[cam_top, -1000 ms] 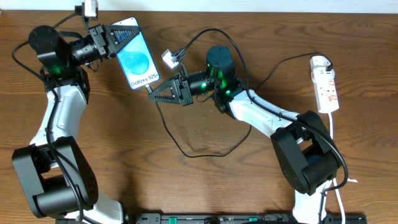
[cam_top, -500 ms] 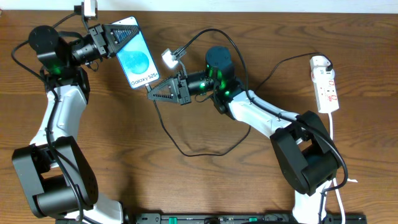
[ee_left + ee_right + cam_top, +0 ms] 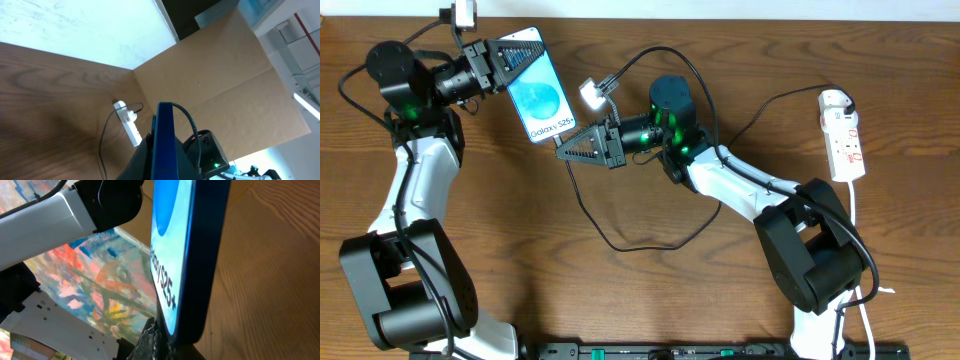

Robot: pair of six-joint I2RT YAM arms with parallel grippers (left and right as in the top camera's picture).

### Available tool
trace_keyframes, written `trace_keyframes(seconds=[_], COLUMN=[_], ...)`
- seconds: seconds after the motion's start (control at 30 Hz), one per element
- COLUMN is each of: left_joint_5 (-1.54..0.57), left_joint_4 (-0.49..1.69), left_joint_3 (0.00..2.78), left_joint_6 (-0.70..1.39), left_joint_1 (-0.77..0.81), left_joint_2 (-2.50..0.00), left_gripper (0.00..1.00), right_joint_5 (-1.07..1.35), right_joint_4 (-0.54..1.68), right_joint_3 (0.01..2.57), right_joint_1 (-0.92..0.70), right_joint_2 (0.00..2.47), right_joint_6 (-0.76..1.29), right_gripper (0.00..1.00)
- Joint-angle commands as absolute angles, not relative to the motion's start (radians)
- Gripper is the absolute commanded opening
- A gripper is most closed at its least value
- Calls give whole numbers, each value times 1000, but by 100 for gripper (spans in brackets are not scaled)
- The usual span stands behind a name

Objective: Plug charger to phone and switch on socket

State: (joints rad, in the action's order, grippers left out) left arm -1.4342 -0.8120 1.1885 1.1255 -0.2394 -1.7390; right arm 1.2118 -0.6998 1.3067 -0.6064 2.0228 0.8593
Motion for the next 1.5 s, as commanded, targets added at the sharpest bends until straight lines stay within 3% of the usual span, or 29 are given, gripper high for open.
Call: trace_keyframes(seconds=[0.0,0.6,0.67,0.73,0.87,0.9,1.0,1.07,1.47], left_joint_5=[-1571,-1571,-1571,-1571,-1571,-1571,-1571,-1571,-1571], left_joint_4=[-809,-809,-809,-810,-810,-810,-810,-810,-809], left_joint_3=[1198,1198,1198,1198,1198,1198,1198,1198,1198], left_joint_6=[1138,1137,1137,1137,1137,1137,1136,1129,1139], left_joint_1=[-223,-223,-223,-223,-224,-225,-230,-239,-365], left_joint_2=[-1717,-1717,-1717,-1717,-1717,-1717,-1717,-1717,-1717], left_gripper=[7,7,7,7,7,7,7,7,7], right_joint_5=[1049,1046,1050,1058,1061,1062,1073,1081,1087], right_joint_4=[-717,-744,-744,-744,-744,-744,-744,-745,-744], right_joint_3=[1323,1323,1323,1323,1323,1323,1323,1323,1323], right_joint_1=[-591,-590,-590,-590,-590,-590,-590,-590,-577], right_joint_2=[2035,2035,2035,2035,2035,2035,2035,2035,2035], right_joint_6=[867,867,867,867,867,867,867,867,859], right_gripper=[1,2,10,33,59,75,95,99,99])
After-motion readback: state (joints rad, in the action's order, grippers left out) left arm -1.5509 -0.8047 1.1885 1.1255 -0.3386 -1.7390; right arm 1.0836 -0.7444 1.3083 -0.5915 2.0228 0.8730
